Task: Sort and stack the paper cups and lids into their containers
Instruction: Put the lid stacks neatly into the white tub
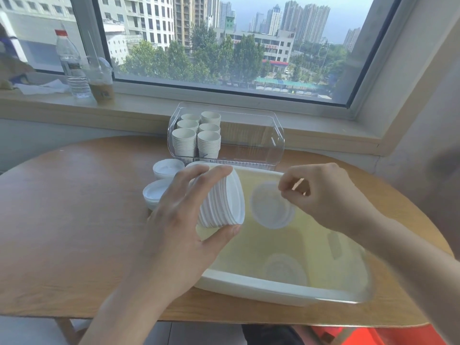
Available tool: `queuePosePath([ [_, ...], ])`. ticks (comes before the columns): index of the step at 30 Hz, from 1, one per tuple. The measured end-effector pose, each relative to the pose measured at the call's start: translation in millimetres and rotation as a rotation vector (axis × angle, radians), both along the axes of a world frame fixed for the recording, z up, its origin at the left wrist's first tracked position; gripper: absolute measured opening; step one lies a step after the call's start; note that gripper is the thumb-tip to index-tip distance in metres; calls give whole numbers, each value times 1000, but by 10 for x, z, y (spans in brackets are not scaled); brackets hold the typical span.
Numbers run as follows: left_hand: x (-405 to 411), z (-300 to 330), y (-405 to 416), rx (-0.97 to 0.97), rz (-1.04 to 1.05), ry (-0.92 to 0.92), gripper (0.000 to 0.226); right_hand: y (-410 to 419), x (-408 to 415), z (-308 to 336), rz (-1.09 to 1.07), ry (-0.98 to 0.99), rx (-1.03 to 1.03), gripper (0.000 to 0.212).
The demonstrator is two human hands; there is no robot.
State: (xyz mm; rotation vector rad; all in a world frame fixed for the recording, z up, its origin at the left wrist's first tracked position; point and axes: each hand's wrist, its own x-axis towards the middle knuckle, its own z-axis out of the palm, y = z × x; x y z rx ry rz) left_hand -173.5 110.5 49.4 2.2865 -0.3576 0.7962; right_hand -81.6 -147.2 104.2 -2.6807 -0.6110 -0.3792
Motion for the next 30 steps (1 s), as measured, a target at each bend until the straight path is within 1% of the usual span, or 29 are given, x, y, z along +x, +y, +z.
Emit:
queuePosePath([
  [2, 8, -9, 0, 12, 12, 2, 79, -31, -10, 45, 2, -12, 172, 20],
  [4, 18, -14, -2, 19, 19, -7, 78, 1, -49, 69, 56, 28, 328, 21],
  [7, 22, -17, -10, 8, 24, -20, 78, 127, -132, 64, 138, 101, 436, 19],
  [11, 21, -19, -8, 9, 22, -25, 79, 272, -207, 18, 203, 218, 456, 11],
  [12, 21, -21, -1, 11, 21, -24, 79, 297, -225, 13, 226, 250, 455, 15],
  [15, 21, -27, 8, 24, 21, -22, 78, 331, -266, 5, 305, 312, 431, 42],
  [18, 25, -24, 0, 32, 21, -29, 78, 343, -287, -1, 336, 300, 381, 57],
  [22, 29, -21, 4, 41, 19, -33, 77, 354, -301, -13, 363, 270, 382, 62],
  [25, 36, -23, 9, 42, 23, -42, 78, 339, -309, -29, 377, 233, 425, 69],
  [27, 44, -21, 4, 39, 25, -46, 80, 319, -309, -28, 400, 232, 459, 75],
  [30, 55, -22, -1, 36, 21, -48, 80, 315, -307, -24, 450, 242, 443, 78],
])
